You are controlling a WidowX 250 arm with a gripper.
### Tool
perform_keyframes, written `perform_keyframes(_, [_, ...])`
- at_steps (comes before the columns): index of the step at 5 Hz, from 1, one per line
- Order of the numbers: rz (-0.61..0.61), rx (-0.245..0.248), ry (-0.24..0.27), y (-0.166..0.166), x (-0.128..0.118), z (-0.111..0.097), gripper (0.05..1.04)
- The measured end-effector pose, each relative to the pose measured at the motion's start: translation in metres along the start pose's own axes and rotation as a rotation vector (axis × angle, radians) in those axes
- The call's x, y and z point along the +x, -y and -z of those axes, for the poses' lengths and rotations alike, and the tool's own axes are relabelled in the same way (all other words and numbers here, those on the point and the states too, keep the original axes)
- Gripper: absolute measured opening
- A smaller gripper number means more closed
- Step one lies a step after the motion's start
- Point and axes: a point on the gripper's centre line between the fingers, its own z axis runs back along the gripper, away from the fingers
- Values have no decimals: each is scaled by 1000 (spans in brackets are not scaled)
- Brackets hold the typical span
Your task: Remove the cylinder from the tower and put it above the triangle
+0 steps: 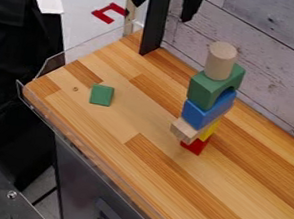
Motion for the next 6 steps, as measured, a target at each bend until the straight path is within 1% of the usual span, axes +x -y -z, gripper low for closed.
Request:
perform_keyframes(1, [-2,4,-35,0,-2,10,999])
perform_keyframes(2, [-3,-23,-34,4,-2,9,999])
perform_keyframes(3, [24,-27,1,14,-6,-1,999])
perform_keyframes(4, [52,-4,6,23,-12,-5,999])
perform_keyframes(5, [72,11,20,33,-17,-14,999])
perform_keyframes(6, [117,25,38,47,-22,-23,999])
